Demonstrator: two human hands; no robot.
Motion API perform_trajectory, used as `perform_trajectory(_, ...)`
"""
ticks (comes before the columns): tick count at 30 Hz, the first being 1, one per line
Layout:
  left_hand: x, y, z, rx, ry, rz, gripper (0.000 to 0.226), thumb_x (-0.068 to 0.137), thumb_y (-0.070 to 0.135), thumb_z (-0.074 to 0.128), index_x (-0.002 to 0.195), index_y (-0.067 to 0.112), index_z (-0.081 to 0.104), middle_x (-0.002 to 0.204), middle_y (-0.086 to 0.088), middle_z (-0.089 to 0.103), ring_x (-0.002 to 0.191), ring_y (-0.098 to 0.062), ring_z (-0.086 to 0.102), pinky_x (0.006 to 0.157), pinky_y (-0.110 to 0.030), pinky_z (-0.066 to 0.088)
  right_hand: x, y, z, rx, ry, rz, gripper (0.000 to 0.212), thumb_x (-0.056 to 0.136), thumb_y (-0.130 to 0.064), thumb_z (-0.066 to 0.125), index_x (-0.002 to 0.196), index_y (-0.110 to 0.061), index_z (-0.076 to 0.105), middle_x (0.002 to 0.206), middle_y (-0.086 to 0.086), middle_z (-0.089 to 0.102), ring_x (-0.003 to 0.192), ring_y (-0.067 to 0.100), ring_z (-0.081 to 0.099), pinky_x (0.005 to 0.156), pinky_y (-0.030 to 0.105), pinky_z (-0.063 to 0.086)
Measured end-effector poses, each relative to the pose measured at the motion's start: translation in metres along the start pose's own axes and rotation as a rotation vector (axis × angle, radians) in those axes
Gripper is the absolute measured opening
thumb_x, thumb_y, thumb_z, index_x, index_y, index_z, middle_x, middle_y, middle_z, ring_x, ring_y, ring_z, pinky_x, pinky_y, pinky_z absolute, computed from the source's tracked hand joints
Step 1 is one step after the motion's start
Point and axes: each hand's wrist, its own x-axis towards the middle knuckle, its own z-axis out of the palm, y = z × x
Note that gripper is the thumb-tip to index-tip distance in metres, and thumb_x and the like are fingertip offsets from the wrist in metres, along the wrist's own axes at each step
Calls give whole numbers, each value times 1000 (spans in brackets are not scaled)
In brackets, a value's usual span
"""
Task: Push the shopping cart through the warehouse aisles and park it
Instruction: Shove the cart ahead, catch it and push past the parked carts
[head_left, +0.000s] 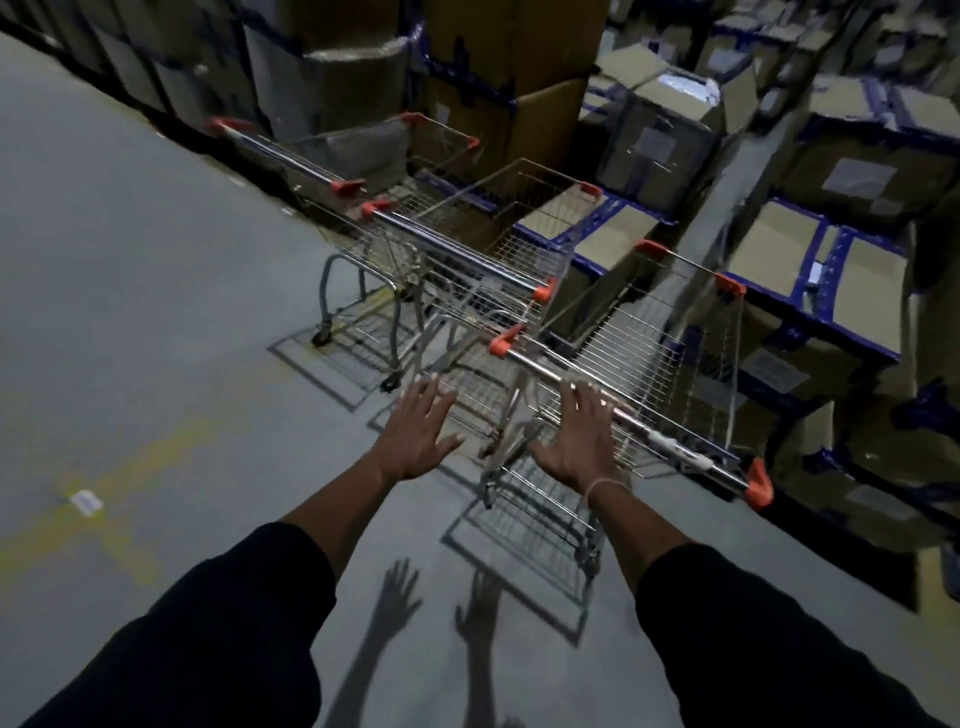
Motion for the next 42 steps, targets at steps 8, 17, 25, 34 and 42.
perform_trajectory(8, -138, -187, -58, -50, 74, -237, 115, 77, 92, -10, 165, 21, 7, 170, -11, -13, 157, -34, -14, 126, -52, 3, 4, -193, 48, 92, -168, -188, 113, 70, -70, 58, 162, -19, 18, 171, 13, 9, 158, 31, 5, 126, 52, 5)
perform_trajectory(17, -290, -375, -117, -47, 217, -524, 114, 76, 93, -9, 165, 23, 2, 166, -5, -23, 154, -27, -22, 126, -49, 3, 28, -439, 96, 147, -235, -439, 106, 80, -70, 62, 163, -19, 19, 171, 13, 7, 157, 32, 8, 126, 51, 7)
perform_trajectory(25, -329, -491, -147, -104, 351, -682, 109, 80, 93, -2, 165, 25, 2, 167, -1, -23, 154, -23, -23, 123, -40, -3, 91, -596, 125, 177, -314, -647, 118, 66, -88, 38, 164, -26, 13, 172, 7, 1, 158, 29, 1, 125, 54, -2)
perform_trajectory(34, -260, -631, -212, -121, 430, -789, 103, 83, 90, 1, 165, 27, -2, 167, 2, -25, 155, -20, -23, 124, -37, -4, 241, -746, 142, 169, -370, -780, 109, 80, -84, 50, 164, -26, 15, 172, 6, 4, 159, 28, 1, 125, 54, -4)
perform_trajectory(42, -193, -747, -296, -177, 538, -855, 101, 84, 88, 6, 165, 28, -2, 168, 4, -26, 154, -18, -24, 122, -32, -1, 372, -881, 145, 160, -384, -908, 123, 69, -101, 31, 165, -26, 13, 172, 6, 8, 159, 28, 1, 125, 55, -5)
